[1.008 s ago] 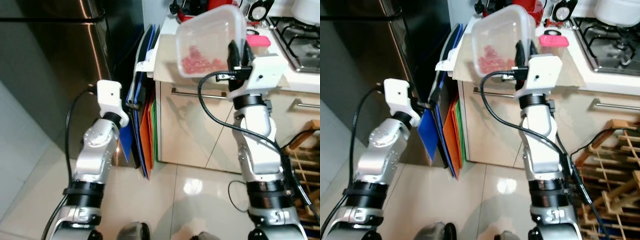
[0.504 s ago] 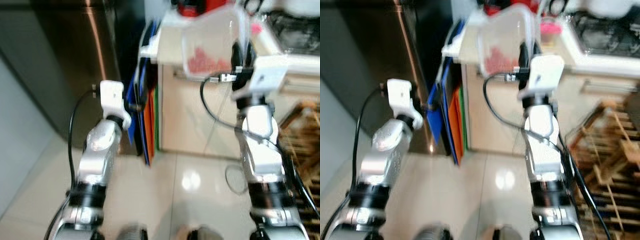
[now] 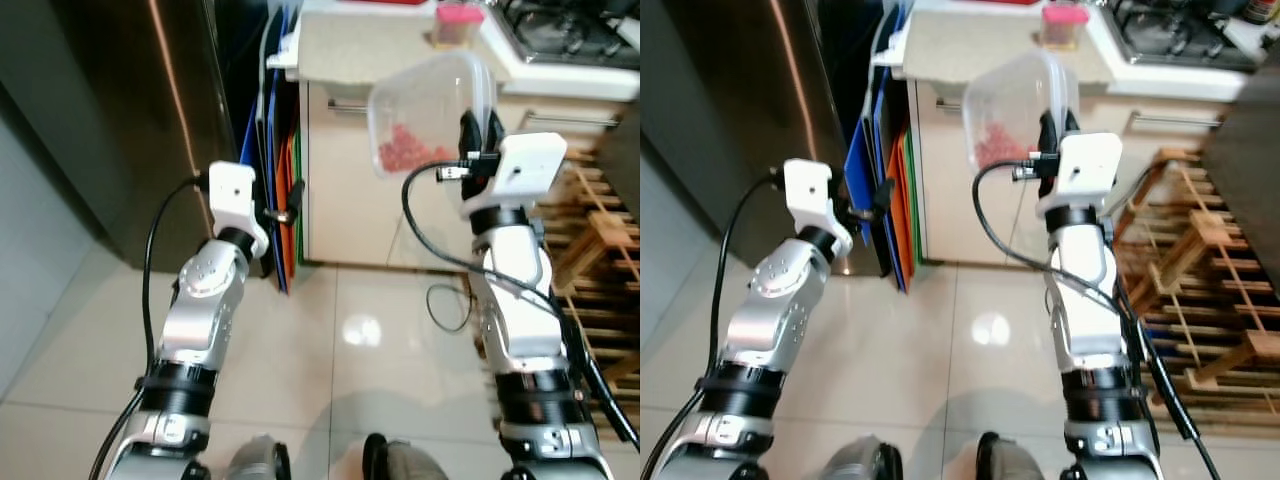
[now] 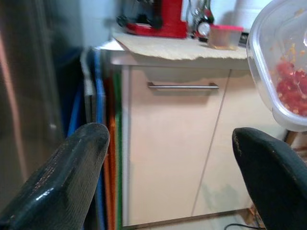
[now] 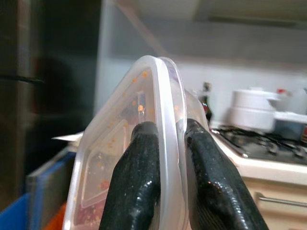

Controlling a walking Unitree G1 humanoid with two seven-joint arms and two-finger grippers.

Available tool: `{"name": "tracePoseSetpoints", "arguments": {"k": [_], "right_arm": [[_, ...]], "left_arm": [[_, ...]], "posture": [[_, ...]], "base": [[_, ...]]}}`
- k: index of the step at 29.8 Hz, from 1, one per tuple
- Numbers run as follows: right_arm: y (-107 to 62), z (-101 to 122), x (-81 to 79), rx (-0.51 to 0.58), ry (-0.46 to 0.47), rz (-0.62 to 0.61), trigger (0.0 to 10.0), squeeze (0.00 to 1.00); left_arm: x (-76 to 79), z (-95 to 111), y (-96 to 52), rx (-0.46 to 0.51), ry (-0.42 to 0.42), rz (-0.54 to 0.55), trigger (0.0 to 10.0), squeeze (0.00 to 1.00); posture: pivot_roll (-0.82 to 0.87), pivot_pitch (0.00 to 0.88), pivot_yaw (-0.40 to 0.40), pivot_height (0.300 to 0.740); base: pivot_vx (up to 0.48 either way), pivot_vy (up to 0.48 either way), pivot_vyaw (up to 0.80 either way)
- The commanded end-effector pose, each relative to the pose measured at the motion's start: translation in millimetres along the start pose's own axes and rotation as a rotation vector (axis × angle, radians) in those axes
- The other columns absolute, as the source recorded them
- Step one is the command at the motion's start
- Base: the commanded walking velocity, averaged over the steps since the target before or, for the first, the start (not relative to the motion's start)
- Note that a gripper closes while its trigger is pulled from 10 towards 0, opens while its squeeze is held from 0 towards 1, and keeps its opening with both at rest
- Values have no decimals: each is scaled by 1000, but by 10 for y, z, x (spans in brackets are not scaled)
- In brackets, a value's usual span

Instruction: Restocking fridge

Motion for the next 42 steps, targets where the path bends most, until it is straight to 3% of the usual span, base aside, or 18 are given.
{"name": "tracePoseSetpoints", "arguments": {"k": [1, 13, 17, 21, 26, 29, 32, 35, 38, 42], "right_arm": [[-9, -5, 11, 2, 8, -3, 0, 0], [-114, -324, 138, -140, 74, -59, 0, 0], [-234, -613, 285, -272, 170, -149, 0, 0], [-353, -778, 318, -342, 160, -155, 0, 0], [-515, -873, 376, -392, 147, -169, 0, 0], [-676, -969, 555, -434, 123, -235, 0, 0], [-729, -986, 645, -443, 115, -274, 0, 0], [-719, -972, 642, -439, 114, -271, 0, 0], [-665, -966, 551, -433, 124, -242, 0, 0], [-632, -971, 507, -429, 133, -232, 0, 0]], "left_arm": [[8, 3, -4, 6, -9, -4, 10000, 0], [34, -29, -42, 5, 9, -13, 10000, 0], [47, -50, -55, 1, 4, -15, 10000, 0], [25, -89, -75, -10, 9, -3, 10000, 0], [-74, -272, -201, -62, 14, 43, 10000, 0], [-161, -385, -333, -98, 6, 83, 10000, 0], [-231, -477, -415, -131, -13, 108, 10000, 0], [-246, -531, -469, -146, -19, 114, 10000, 0], [-127, -532, -463, -144, -28, 83, 10000, 0], [-85, -508, -438, -137, -31, 77, 10000, 0]], "posture": [[-55, 59, 28, 740], [-56, 58, 26, 740], [-55, 59, 23, 740], [-56, 61, 23, 740], [-50, 62, 20, 740], [-40, 65, 14, 740], [-34, 67, 14, 740], [-33, 67, 12, 740], [-30, 67, 6, 740], [-27, 67, 5, 740]], "base": [[-368, 0, 0], [-31, 0, 0], [0, 0, 0], [0, 0, 0], [0, 0, 0], [0, 0, 0], [0, 0, 0], [0, 0, 0], [0, -160, 0], [0, -480, 0]]}}
Point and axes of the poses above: a point about 5 cm out from each wrist's last joint towards the gripper, its own y axis pointing out of the wrist towards the gripper, its own z axis along the axis of the wrist's last joint, x = y × z, the point moved 5 cm from there along y, pointing out of the wrist towards the gripper, and after that the axes turned 14 degrees about y, right-handed, at the moved point
